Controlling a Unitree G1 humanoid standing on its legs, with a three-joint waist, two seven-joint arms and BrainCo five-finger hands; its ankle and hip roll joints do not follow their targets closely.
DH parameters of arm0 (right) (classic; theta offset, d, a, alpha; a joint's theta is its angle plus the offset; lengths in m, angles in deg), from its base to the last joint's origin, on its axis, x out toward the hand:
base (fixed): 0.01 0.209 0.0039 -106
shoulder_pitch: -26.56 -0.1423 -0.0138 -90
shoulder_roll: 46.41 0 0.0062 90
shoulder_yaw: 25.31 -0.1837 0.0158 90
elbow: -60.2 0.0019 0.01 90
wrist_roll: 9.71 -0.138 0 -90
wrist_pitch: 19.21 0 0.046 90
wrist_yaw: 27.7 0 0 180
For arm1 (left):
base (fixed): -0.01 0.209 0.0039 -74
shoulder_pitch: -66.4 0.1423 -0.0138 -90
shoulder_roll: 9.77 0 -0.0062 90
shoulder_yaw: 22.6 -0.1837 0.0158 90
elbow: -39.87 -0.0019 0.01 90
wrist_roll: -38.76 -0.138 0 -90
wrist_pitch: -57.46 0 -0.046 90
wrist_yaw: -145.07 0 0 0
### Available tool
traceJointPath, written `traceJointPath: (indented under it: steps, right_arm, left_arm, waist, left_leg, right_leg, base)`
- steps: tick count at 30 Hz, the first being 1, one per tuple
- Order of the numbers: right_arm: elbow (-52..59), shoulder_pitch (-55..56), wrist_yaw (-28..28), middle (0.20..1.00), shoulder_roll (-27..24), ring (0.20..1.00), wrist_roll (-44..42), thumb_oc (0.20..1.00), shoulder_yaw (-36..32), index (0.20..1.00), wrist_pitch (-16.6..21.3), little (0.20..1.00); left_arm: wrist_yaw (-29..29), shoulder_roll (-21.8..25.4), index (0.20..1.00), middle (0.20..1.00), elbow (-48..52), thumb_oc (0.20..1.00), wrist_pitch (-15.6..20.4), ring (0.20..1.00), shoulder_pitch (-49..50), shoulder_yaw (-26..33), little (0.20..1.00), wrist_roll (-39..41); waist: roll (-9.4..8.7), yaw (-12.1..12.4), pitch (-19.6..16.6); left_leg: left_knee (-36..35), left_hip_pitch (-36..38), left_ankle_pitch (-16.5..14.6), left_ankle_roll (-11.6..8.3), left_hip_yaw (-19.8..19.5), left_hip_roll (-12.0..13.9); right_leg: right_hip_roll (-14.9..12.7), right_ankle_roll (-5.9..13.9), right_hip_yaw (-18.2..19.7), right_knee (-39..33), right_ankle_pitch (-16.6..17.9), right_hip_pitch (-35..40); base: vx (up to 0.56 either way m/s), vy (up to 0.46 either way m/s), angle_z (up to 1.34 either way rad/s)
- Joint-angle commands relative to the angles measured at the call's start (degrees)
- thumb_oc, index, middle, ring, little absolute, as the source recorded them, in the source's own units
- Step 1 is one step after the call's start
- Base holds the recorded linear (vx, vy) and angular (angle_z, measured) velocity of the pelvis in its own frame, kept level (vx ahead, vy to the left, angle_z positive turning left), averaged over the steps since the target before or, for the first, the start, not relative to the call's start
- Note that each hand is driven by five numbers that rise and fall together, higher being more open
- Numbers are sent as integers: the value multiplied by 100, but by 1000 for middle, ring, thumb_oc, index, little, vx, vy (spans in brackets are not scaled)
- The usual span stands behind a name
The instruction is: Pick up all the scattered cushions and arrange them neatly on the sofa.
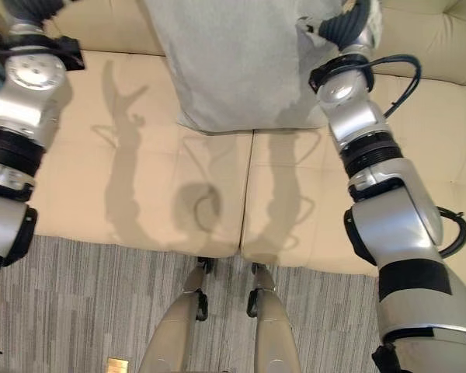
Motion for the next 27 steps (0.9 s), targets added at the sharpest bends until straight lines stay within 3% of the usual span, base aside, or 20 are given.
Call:
traceJointPath:
  steps: [1, 6, 7, 9, 12, 18, 22, 27]
  right_arm:
    - [101, -106, -33, 1000, -290, 1000, -175, 1000, 141, 1000, 173, 1000]
    - [743, 853, -259, 1000, -810, 1000, -226, 1000, -408, 1000, 247, 1000]
    - [1083, 1585, -675, 1000, -1159, 1000, -305, 1000, -610, 1000, 354, 1000]
    - [1381, 2357, -1083, 1000, -1596, 1000, -159, 1000, -745, 1000, 325, 1000]
    - [1715, 4142, -1479, 1000, -1675, 1000, 53, 1000, -1604, 1000, 427, 1000]
    - [1937, 6497, -1913, 1000, -951, 1000, 676, 1000, -2646, 1000, 519, 1000]
    - [1591, 7095, -2013, 1000, -553, 1000, 1047, 1000, -2779, 1000, 478, 1000]
    - [230, 7539, -2159, 1000, 385, 1000, 1479, 1000, -2520, 1000, 339, 1000]
  left_arm:
    - [-80, 265, 1000, 1000, 7, 1000, 415, 1000, 618, 363, 1000, 215]
    - [-262, 214, 1000, 1000, 794, 1000, 493, 1000, 2247, 1294, 1000, 197]
    - [-446, 164, 1000, 1000, 1191, 1000, 531, 1000, 3200, 1779, 1000, 200]
    - [-640, 230, 1000, 1000, 1598, 1000, 557, 1000, 3984, 2089, 1000, 115]
    - [-889, -268, 1000, 1000, 2143, 1000, 582, 1000, 5403, 2700, 1000, 244]
    - [-1485, -1210, 1000, 1000, 1847, 1000, 285, 1000, 7116, 2997, 1000, -78]
    - [-1759, -1538, 1000, 1000, 1356, 1000, 122, 1000, 7615, 2984, 1000, -333]
    - [-2259, -2160, 1000, 1000, -320, 1000, -260, 1000, 7906, 2625, 1000, -1037]
  waist:
    - [-285, 17, -332]
    - [-324, 63, -297]
    - [-366, 95, -293]
    - [-405, 103, -292]
    - [-445, 109, -286]
    - [-456, 91, -366]
    - [-449, 72, -487]
    - [-407, -26, -782]
  left_leg:
    - [-86, 721, -468, -79, 182, -141]
    - [-83, 1043, -549, -83, 204, -161]
    - [-78, 1287, -602, -87, 208, -148]
    - [-83, 1519, -641, -98, 200, -129]
    - [-114, 1887, -681, -113, 157, -121]
    - [-100, 2484, -772, -109, 115, -85]
    - [-105, 2690, -772, -106, 133, -56]
    - [-117, 3088, -754, -130, 154, 46]
  right_leg:
    - [-246, 591, 122, -545, 438, 594]
    - [-235, 562, 99, -545, 354, 923]
    - [-236, 542, 62, -545, 296, 1156]
    - [-239, 529, 27, -545, 225, 1383]
    - [-255, 512, -48, -545, 103, 1769]
    - [-209, 487, -171, -512, -123, 2407]
    - [-183, 489, -206, -517, -160, 2623]
    - [-87, 478, -218, -496, -255, 3007]
  base:
    - [36, -24, 4]
    - [38, -16, 10]
    - [77, -44, 9]
    - [82, -56, 6]
    - [83, -59, 15]
    - [61, -36, 4]
    - [30, -25, 5]
    - [26, -48, 5]
